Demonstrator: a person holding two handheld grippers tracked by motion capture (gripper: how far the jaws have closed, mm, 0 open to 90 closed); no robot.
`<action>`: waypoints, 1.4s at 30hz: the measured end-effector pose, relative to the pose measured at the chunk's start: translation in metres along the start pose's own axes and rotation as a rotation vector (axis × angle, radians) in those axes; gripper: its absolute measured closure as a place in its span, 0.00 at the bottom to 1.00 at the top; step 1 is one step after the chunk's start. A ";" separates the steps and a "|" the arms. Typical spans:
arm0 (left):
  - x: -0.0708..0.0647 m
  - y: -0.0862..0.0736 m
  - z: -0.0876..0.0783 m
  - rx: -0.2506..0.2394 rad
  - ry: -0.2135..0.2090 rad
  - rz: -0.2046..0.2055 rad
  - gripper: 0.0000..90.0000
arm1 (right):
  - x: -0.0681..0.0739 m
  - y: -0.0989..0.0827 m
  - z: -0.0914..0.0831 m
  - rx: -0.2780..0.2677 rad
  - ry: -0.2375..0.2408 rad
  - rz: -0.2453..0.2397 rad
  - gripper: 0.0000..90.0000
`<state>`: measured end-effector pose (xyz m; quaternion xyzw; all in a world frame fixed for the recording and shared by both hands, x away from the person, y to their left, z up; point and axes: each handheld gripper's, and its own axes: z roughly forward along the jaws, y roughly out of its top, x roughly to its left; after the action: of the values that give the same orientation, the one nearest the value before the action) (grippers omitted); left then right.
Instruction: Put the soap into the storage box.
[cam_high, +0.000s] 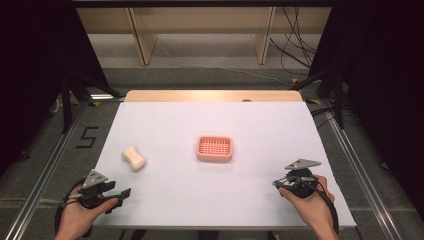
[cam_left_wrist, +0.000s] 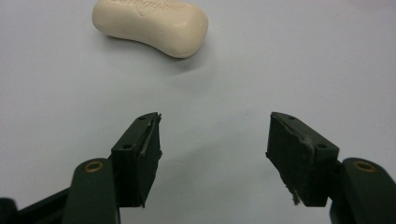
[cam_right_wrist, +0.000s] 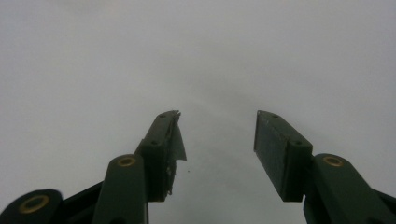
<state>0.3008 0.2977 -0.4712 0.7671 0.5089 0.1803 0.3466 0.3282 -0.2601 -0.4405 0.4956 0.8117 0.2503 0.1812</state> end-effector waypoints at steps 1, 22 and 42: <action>0.002 0.001 -0.001 0.024 0.003 0.022 0.38 | 0.000 0.000 0.000 0.004 -0.003 -0.001 0.56; 0.013 0.064 0.016 0.061 0.061 -0.088 0.37 | -0.001 0.001 -0.001 -0.001 -0.010 -0.014 0.53; 0.019 0.105 0.046 0.239 0.102 -0.168 0.34 | -0.002 0.001 -0.001 0.002 -0.014 -0.005 0.52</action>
<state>0.4067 0.2736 -0.4300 0.7475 0.6060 0.1276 0.2404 0.3296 -0.2619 -0.4391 0.4953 0.8120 0.2454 0.1872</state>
